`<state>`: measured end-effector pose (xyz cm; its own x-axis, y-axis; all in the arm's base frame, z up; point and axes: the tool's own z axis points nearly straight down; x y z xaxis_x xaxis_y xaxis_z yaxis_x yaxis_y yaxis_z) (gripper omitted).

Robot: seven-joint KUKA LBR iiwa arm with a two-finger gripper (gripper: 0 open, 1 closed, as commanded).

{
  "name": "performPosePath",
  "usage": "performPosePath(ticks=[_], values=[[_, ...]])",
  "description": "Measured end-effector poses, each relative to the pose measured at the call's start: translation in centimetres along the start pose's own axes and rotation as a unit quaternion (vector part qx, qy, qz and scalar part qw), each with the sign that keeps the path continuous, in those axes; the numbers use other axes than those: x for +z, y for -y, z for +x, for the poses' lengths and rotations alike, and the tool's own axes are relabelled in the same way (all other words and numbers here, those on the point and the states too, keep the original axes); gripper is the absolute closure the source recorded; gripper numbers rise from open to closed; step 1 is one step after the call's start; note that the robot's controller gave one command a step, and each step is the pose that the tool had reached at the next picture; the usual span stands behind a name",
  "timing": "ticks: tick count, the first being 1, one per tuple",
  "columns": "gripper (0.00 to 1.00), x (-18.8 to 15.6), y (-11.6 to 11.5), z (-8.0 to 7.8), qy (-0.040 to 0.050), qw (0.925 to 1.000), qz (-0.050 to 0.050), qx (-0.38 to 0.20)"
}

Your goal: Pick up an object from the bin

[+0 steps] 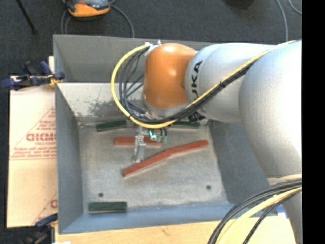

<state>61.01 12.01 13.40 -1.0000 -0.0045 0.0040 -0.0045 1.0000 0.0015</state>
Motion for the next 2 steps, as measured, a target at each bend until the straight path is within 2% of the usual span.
performPosePath(ticks=[1,2], values=[[0.00,-0.4,0.0,-0.1,0.0029,1.0000,0.000,0.001],[0.00,4.0,2.7,0.1,0.0052,0.9990,-0.001,0.045]])
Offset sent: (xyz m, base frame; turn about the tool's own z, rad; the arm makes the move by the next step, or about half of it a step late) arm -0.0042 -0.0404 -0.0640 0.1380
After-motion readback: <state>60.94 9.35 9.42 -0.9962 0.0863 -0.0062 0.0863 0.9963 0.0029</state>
